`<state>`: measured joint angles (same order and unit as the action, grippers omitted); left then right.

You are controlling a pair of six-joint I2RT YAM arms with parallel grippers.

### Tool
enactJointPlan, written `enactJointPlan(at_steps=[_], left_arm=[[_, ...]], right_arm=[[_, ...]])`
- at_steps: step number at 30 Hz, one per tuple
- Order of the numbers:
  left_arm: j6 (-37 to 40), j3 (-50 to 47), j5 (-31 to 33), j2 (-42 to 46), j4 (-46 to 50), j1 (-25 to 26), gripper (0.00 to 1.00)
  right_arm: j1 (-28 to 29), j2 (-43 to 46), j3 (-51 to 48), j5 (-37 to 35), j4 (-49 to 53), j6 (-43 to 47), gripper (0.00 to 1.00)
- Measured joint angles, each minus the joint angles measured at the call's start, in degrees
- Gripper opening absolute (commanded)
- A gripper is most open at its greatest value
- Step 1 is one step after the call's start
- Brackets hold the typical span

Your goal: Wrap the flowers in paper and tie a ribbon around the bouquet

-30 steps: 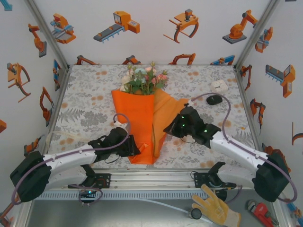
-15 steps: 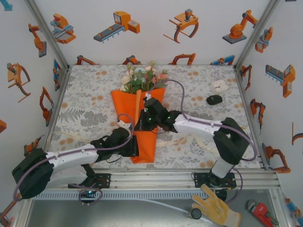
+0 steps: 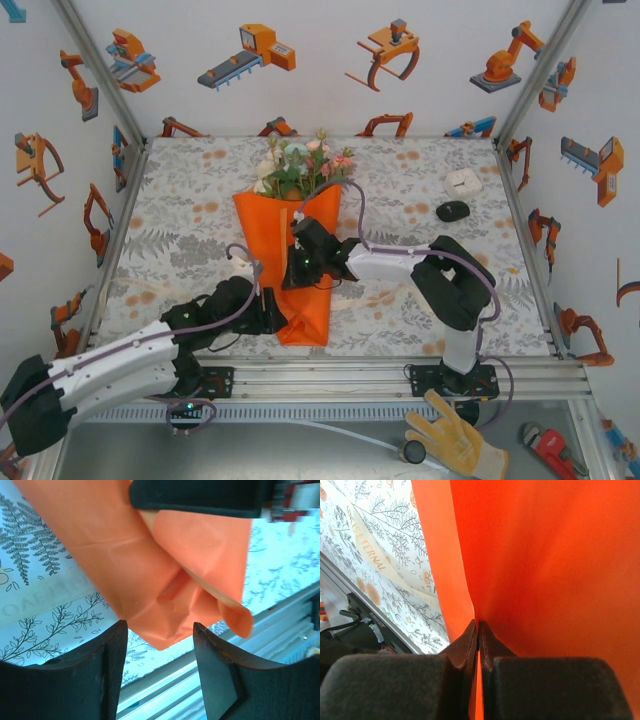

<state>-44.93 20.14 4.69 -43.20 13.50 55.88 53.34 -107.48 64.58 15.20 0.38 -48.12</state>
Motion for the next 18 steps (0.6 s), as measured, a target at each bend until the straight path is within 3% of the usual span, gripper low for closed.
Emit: enactJointPlan(at_steps=[4,11,16,18], left_arm=[[3.08,0.61,-2.86,1.68,-3.08,1.86,0.54],[9.81,7.89,-7.17,-9.44,-10.16,4.63,0.58],[10.73,10.91,-6.93,-20.68,-16.37,4.85,0.46],[10.47,10.64,-5.49,-24.55,-16.87,4.85,0.43]], right_arm=[[-0.33,-1.29,0.0,0.0,-1.2,-0.92,0.1],[-2.97,-2.16,-0.09,0.2,-5.79,-5.6,0.13],[-3.34,-3.1,-0.09,1.53,-9.38,-7.85,0.16],[-3.34,-3.58,-0.09,2.16,-10.25,-8.28,0.23]])
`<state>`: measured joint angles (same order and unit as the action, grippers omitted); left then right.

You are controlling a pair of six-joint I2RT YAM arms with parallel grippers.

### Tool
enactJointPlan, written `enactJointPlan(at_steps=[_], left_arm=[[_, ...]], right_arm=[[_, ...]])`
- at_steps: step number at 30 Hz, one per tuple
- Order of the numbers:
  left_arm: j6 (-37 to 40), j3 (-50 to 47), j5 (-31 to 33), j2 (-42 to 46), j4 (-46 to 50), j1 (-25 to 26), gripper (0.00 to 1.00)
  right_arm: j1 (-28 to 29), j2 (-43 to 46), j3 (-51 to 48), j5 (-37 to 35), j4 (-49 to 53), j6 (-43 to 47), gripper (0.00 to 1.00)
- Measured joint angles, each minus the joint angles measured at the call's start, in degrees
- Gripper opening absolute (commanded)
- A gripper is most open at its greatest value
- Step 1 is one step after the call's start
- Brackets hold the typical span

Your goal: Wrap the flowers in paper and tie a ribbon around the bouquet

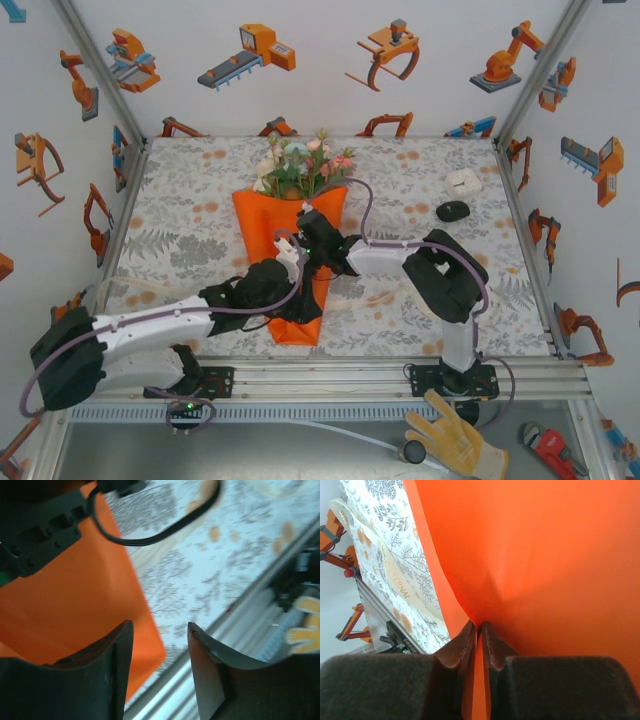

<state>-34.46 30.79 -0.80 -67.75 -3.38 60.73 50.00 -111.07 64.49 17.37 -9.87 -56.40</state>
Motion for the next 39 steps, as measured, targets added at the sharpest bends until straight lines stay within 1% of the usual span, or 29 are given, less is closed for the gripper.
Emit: enactJointPlan(at_steps=[1,2,4,8,12,16,18,24,26,28,31,35,39], left_arm=[[-0.35,-0.57,0.83,-1.62,-0.33,0.0,0.42],[-0.83,-1.51,1.46,-2.73,-0.87,0.0,0.41],[-2.01,-4.22,2.32,-3.82,-2.43,0.0,0.41],[-4.72,-9.2,2.99,-2.27,-7.98,0.0,0.42],[-6.27,-12.63,4.09,1.62,-9.73,0.0,0.42],[-6.97,-13.75,5.2,3.87,-8.96,0.0,0.42],[-7.1,-14.05,5.46,4.35,-8.87,0.0,0.43],[-7.72,-14.27,5.53,3.65,-9.73,0.0,0.42],[-8.0,-14.32,5.53,3.32,-10.16,0.0,0.42],[-8.28,-14.4,5.75,2.99,-10.97,0.0,0.42],[-8.39,-14.62,5.95,2.8,-11.58,0.0,0.41],[-8.79,-15.39,5.99,3.61,-12.09,0.0,0.41],[-8.98,-16.31,6.4,5.33,-11.72,0.0,0.41]], right_arm=[[0.0,-0.2,0.0,0.33,-0.33,-0.22,0.27],[-0.07,-0.31,0.0,0.87,-0.66,-0.46,0.31],[-0.28,-0.37,0.0,1.77,-1.18,-0.68,0.37],[-2.01,0.44,0.02,3.06,-0.59,-0.35,0.44],[-5.62,5.35,-0.48,2.99,1.33,1.86,0.44],[-8.48,13.22,-4.68,1.42,0.92,3.89,0.37],[-9.29,14.36,-6.78,2.01,-0.85,3.93,0.35],[-10.47,6.23,-10.32,3.72,-7.04,3.23,0.35],[-12.41,3.06,-11.1,4.63,-8.68,3.28,0.35],[-15.02,0.92,-10.82,7.69,-10.86,3.08,0.36],[-18.38,-1.31,-7.34,8.98,-12.26,4.46,0.36],[-23.67,-5.53,-1.51,8.24,-12.33,6.6,0.37],[-27.17,-8.59,2.93,8.28,-10.51,8.09,0.38]])
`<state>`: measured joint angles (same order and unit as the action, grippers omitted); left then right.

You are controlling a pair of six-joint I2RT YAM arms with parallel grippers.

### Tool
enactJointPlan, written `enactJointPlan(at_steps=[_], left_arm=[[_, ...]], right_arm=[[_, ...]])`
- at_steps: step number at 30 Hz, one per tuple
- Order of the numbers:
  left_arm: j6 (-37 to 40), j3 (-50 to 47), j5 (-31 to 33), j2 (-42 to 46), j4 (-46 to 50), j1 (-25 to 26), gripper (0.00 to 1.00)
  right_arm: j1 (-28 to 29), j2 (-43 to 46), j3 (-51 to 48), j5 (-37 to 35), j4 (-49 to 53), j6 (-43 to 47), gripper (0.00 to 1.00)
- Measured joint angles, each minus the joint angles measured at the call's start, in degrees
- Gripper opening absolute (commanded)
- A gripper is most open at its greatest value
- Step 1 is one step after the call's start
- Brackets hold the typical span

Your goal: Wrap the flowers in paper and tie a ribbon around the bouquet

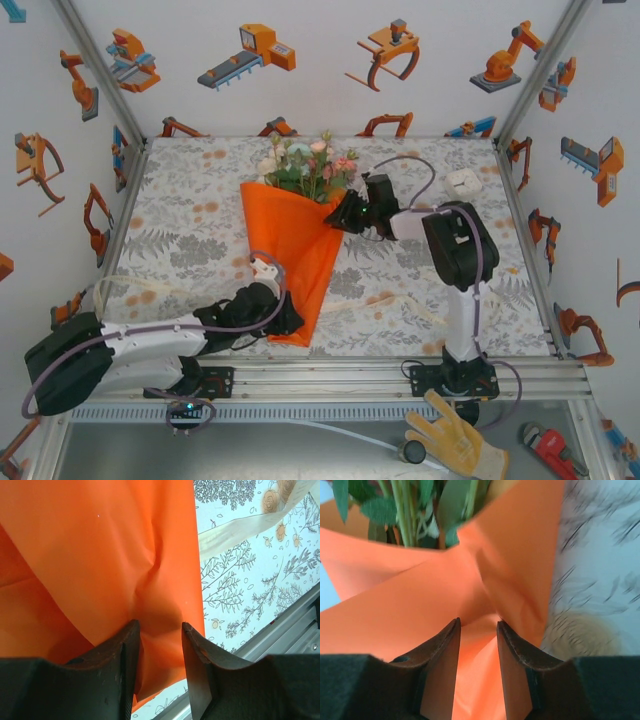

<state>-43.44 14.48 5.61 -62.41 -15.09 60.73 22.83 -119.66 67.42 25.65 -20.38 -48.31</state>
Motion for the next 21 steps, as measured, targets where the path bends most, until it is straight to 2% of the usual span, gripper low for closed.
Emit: enactJointPlan(at_steps=[5,8,15,17,21], left_arm=[[0.0,-0.68,0.5,1.92,1.44,0.0,0.42],[0.0,-0.76,0.57,2.89,2.49,0.0,0.43],[0.04,-0.74,0.85,4.55,4.39,0.0,0.46],[0.04,-0.74,0.85,4.48,4.39,0.0,0.46],[0.0,-0.72,0.83,3.93,4.07,0.0,0.46]], right_arm=[[-1.25,-3.3,8.44,-0.22,5.29,2.86,0.38],[-1.27,-1.14,9.42,0.28,8.07,3.89,0.39],[0.33,15.47,-3.93,-0.33,4.76,3.74,0.4],[1.29,14.86,-4.7,-0.04,2.67,3.41,0.4],[2.08,6.99,-4.63,0.96,0.0,3.41,0.4]])
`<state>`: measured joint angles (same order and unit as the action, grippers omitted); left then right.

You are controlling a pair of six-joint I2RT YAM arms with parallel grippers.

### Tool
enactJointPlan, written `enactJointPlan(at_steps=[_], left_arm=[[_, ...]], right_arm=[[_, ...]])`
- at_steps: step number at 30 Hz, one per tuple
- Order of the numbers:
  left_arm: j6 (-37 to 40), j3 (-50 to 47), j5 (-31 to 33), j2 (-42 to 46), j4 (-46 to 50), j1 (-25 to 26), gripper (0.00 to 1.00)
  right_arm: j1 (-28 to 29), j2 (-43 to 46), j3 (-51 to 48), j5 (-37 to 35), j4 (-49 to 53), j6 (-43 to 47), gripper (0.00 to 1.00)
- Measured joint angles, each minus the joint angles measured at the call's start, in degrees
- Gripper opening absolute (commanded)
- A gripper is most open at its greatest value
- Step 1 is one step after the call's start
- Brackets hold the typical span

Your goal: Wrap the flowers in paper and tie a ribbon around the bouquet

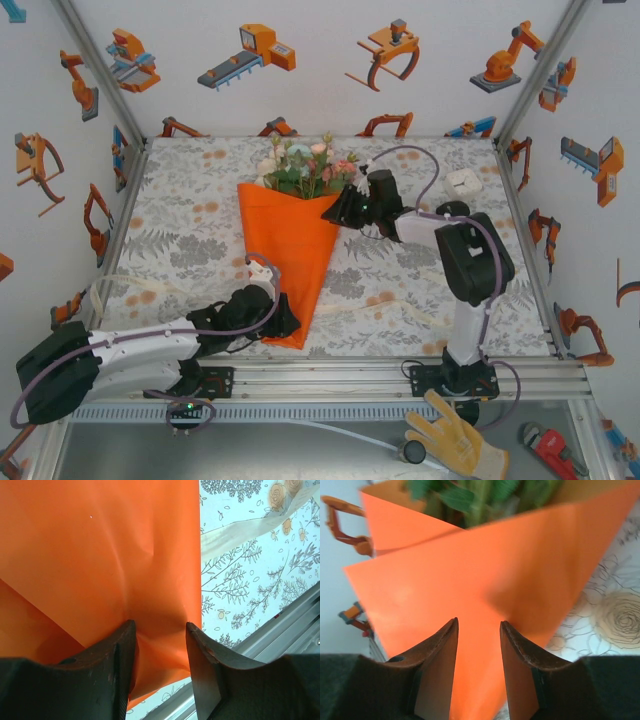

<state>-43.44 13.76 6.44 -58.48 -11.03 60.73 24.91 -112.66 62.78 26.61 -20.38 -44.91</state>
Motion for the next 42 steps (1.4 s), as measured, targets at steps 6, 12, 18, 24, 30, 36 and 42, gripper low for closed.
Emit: enactJointPlan(at_steps=[6,12,18,24,30,36,42], left_arm=[[-0.48,0.0,0.02,-1.05,-1.51,0.0,0.46],[-0.87,-0.07,0.22,-1.01,-1.64,0.0,0.46],[-1.07,-0.22,0.81,2.34,1.31,0.0,0.54],[-1.29,0.98,2.78,10.54,8.48,-0.96,0.64],[-1.57,3.19,2.91,17.62,14.01,-4.94,0.66],[-2.89,6.62,3.32,24.41,22.56,-7.39,0.66],[-5.38,18.49,6.88,29.64,39.52,-18.8,0.61]], right_arm=[[-2.12,-6.21,5.55,0.5,1.68,1.07,0.4],[-5.14,-8.15,10.75,-1.86,5.53,2.8,0.4],[-5.05,-3.82,8.57,-1.68,8.9,2.78,0.4],[-4.81,18.25,0.24,-6.23,15.58,3.21,0.4],[-4.85,34.88,-5.9,-11.19,19.8,2.95,0.4],[-4.85,43.45,-11.82,-17.81,33.14,0.9,0.45],[-8.24,57.66,-15.69,-26.01,52.0,-2.25,0.46]])
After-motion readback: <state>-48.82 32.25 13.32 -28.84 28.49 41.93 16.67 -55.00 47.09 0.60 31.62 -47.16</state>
